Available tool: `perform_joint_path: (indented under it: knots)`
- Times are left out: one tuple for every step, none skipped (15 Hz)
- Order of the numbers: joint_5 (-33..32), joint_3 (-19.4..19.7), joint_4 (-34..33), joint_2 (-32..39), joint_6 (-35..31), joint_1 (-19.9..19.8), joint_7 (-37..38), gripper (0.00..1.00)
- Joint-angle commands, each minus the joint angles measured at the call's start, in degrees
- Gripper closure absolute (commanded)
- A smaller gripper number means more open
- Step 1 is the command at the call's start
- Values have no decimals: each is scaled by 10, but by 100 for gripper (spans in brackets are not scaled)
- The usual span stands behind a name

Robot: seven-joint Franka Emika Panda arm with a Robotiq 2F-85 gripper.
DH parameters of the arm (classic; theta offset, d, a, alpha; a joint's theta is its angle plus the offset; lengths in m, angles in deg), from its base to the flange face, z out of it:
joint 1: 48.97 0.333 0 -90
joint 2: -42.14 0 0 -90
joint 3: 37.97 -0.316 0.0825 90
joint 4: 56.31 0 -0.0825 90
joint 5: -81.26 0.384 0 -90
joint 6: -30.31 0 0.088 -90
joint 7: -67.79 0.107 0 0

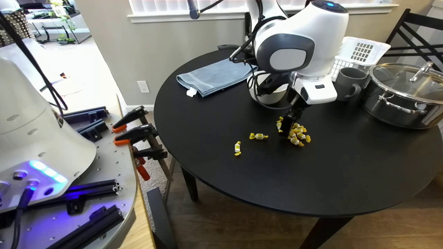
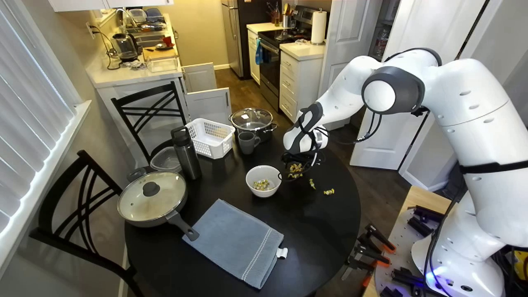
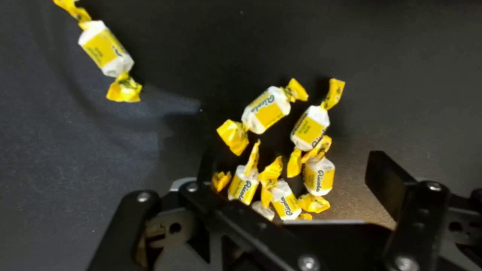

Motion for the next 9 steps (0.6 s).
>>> perform_joint_path:
  knots:
    - [1,7,-41,27,31,4,31,0]
    - [0,8,-48,33,36,4,35,15]
    - [-1,7,-54,37,38,3,37,26]
    - [-1,7,-58,40,41,3,38,33]
    - [-1,7,-61,41,45,2,39,39]
    - [-1,7,-63,40,47,2,38,45]
    - [-2,7,-65,38,49,2,37,52]
    - [-2,7,-66,37,49,2,36,58]
    - [-2,8,-66,35,48,2,36,66]
